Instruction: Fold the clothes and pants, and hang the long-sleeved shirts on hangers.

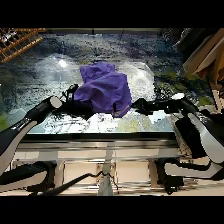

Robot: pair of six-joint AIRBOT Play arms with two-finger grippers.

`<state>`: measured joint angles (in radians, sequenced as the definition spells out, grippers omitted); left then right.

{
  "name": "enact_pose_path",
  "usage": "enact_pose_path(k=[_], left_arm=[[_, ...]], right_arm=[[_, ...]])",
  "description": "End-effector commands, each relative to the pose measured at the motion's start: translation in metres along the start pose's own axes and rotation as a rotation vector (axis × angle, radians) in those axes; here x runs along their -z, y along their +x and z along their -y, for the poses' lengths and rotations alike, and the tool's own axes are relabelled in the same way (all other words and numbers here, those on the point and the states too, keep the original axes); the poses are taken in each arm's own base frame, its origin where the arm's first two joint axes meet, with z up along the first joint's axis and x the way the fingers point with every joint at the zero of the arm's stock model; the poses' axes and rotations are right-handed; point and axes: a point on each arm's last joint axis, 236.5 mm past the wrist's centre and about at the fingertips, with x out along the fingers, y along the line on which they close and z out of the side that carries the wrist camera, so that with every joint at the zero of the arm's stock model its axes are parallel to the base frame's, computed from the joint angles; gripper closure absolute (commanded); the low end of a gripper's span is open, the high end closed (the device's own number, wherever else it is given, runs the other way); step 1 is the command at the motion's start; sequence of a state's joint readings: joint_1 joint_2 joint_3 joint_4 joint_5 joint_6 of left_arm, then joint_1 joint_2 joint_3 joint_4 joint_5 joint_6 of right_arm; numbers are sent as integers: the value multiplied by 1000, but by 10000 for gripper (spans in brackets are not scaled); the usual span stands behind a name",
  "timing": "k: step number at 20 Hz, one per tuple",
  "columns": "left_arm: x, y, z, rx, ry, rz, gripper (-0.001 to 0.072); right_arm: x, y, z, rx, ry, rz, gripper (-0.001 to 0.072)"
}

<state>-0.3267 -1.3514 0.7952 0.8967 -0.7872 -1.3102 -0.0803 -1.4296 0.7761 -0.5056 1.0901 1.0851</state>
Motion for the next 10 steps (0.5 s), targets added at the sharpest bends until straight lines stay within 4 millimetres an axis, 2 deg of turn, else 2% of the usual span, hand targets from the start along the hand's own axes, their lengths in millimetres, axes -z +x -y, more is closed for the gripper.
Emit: enact_pose_path(k=[1, 2, 3, 4, 6, 7, 8, 9, 10], left_arm=[[-25, 3, -6, -19, -63, 75, 26], [-31, 3, -8, -24, -91, 101, 57], [-35, 2, -9, -27, -104, 120, 160], [-36, 2, -9, -27, -103, 122, 215], [-36, 2, -9, -27, -104, 123, 288], [-36, 2, -7, -19, -113, 124, 434], [-39, 2, -6, -12, -123, 135, 575], [-44, 1, -4, -4, -138, 155, 628], [-51, 0, -4, 3, -155, 186, 638]], right_arm=[[-15, 19, -7, -118, 50, 29, 138], [-18, 25, -10, -137, 57, 29, 139], [-21, 31, -13, -140, 49, 19, 140], [-25, 40, -16, -134, 38, 10, 140], [-44, 57, -19, -100, 65, 39, 140], [-52, 63, -22, -91, 77, 50, 175], [-58, 68, -26, -89, 92, 55, 240], [-63, 70, -31, -89, 90, 62, 383], [-66, 70, -36, -92, 83, 69, 489]])
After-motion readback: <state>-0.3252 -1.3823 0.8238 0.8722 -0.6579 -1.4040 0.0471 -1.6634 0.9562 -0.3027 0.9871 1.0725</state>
